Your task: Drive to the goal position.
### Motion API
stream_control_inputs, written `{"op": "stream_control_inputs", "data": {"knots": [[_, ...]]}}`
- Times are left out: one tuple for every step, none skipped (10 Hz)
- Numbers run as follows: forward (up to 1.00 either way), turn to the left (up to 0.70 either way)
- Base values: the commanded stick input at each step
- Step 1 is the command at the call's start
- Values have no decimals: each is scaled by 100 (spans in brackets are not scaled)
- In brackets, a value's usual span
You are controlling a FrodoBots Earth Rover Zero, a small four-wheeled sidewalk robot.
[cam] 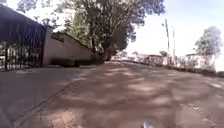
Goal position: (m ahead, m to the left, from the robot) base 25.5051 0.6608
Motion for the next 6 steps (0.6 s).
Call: {"op": "stream_control_inputs", "data": {"knots": [[70,0],[70,0],[70,0],[70,0],[70,0],[70,0]]}}
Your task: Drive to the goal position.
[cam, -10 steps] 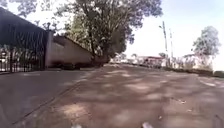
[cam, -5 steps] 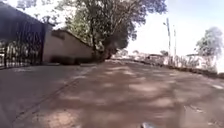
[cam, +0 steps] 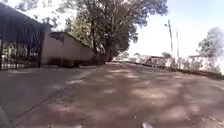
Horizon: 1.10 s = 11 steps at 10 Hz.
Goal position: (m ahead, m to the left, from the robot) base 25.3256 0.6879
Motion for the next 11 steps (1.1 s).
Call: {"op": "stream_control_inputs", "data": {"knots": [[70,0],[70,0],[70,0],[70,0],[70,0],[70,0],[70,0],[70,0],[70,0],[70,0],[70,0]]}}
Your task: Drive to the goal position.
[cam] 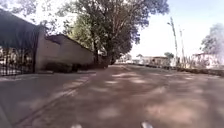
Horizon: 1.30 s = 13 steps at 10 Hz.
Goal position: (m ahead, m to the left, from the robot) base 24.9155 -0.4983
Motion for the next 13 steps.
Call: {"op": "stream_control_inputs", "data": {"knots": [[70,0],[70,0],[70,0],[70,0],[70,0],[70,0],[70,0],[70,0],[70,0],[70,0],[70,-4],[70,-24],[70,-34]]}}
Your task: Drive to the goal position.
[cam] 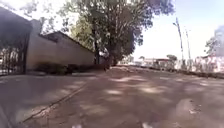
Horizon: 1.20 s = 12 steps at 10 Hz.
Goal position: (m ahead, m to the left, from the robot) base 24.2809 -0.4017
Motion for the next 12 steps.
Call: {"op": "stream_control_inputs", "data": {"knots": [[70,-34],[70,-34],[70,-34],[70,-17],[70,-4],[70,0],[70,0],[70,0],[70,0],[70,0],[70,0],[70,0]]}}
